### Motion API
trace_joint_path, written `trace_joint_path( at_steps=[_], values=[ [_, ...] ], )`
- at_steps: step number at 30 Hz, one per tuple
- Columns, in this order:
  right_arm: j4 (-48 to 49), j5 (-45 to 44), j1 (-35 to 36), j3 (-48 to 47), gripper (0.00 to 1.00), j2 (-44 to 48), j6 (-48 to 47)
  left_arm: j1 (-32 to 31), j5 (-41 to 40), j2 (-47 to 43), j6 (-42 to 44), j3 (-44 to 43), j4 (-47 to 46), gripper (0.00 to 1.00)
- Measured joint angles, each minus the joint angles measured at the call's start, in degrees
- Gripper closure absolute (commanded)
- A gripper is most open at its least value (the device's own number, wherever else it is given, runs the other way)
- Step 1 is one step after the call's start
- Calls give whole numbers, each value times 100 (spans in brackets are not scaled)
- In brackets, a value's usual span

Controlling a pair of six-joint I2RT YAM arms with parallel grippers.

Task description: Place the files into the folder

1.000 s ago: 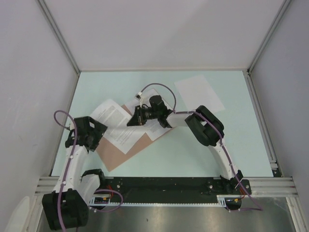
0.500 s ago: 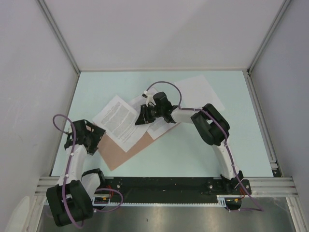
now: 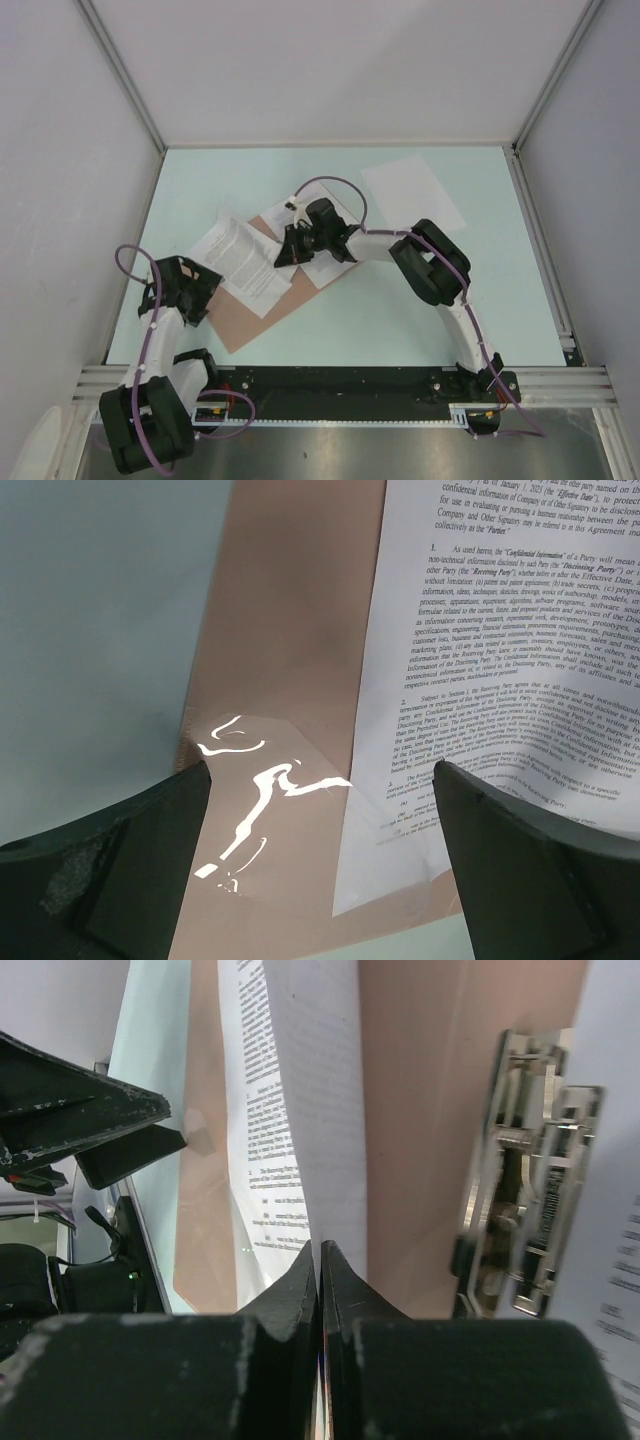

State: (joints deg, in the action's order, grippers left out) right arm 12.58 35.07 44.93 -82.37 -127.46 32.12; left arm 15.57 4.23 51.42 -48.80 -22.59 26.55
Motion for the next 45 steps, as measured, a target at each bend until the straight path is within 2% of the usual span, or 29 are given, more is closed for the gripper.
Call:
trace_joint_path(
  at_steps=[9, 18, 25, 32, 38, 45],
  values=[
    [289, -24, 26, -24, 100, -11, -22, 0, 79, -31, 31, 35, -48, 0],
    [605, 175, 2, -627, 100, -487, -31, 0, 190, -42, 28, 55, -79, 0],
    [1051, 551, 96, -223, 100, -498, -138, 0, 249, -85, 28, 85, -85, 0],
    [1158, 855, -96, 94, 100, -498, -367, 0, 267, -101, 28, 85, -79, 0],
    [1191, 789, -188, 487, 91, -402, -367, 0, 275, -170, 28, 85, -76, 0],
    [981, 505, -35, 778, 63, -48, -146, 0, 354, -157, 31, 85, -81, 0]
  ],
)
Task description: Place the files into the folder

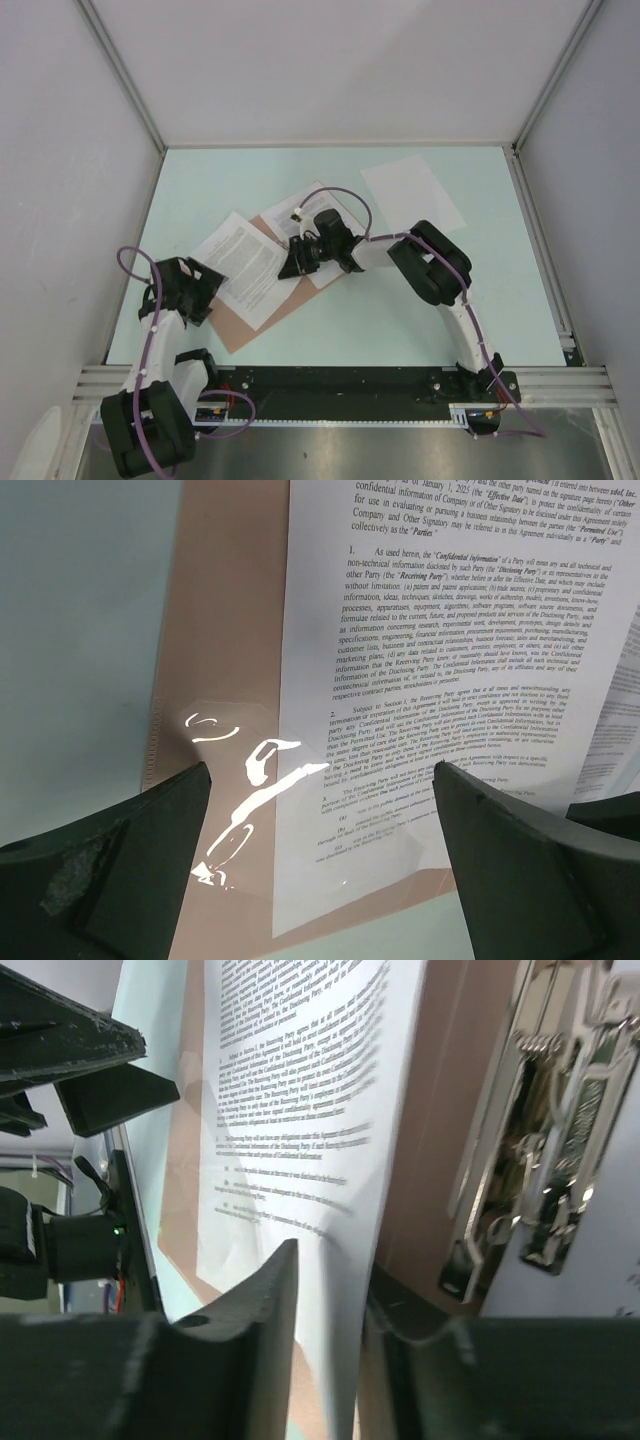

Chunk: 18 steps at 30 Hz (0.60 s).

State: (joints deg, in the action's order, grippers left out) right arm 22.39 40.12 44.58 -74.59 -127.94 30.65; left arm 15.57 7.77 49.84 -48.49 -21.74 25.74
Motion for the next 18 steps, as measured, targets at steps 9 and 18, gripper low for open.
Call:
trace_joint_path(
  at_steps=[9, 18],
  values=[
    [-584, -354, 46, 66, 62, 350, 59, 0, -2, 31, 0, 31, -31, 0],
    [-925, -592, 0, 66, 96, 376, -72, 0, -378, 0, 9, -2, 74, 0]
  ],
)
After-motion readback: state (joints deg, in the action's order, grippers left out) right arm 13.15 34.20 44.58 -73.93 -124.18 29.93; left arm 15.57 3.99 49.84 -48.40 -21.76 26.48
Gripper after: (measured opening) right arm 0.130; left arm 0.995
